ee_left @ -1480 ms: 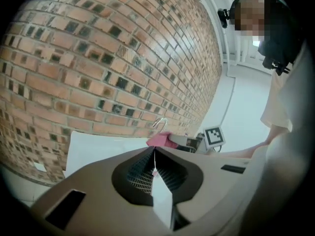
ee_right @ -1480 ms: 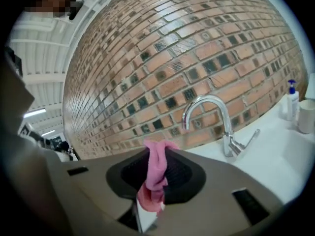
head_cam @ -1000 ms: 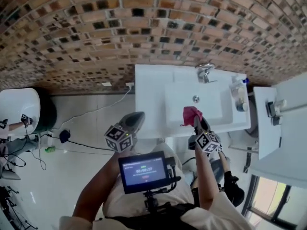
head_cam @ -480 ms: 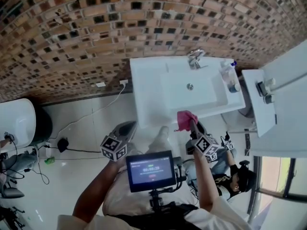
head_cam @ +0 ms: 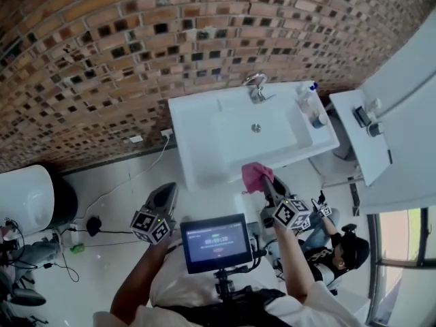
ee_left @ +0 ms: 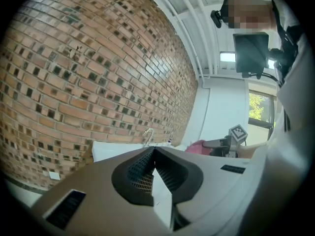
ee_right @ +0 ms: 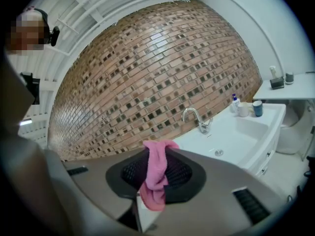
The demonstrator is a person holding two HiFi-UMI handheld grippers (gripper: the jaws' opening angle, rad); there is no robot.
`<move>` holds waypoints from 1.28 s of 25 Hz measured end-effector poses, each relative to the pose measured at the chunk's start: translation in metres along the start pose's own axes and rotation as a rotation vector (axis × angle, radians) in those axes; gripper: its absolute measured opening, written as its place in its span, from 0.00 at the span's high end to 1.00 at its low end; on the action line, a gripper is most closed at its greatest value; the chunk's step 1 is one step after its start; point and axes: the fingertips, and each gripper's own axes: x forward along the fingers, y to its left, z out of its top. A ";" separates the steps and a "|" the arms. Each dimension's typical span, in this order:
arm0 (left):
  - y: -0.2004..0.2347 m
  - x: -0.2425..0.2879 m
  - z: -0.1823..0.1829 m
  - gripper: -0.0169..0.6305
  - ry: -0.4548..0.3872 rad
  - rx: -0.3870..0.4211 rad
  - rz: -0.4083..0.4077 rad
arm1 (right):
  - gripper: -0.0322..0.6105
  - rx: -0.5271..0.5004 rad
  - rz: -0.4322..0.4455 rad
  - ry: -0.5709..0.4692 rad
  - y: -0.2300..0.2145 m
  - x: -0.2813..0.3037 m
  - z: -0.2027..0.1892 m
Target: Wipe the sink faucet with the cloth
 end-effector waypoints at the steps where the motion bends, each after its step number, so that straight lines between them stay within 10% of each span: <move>1: -0.007 0.000 0.003 0.97 -0.011 -0.015 0.003 | 0.82 -0.004 0.014 -0.002 -0.001 -0.008 0.002; 18: -0.161 0.046 -0.080 0.97 0.161 -0.025 -0.109 | 0.82 -0.148 0.050 0.050 -0.021 -0.113 -0.042; 32: -0.186 0.031 -0.114 0.97 0.105 -0.115 0.010 | 0.82 -0.172 0.123 0.031 -0.040 -0.167 -0.048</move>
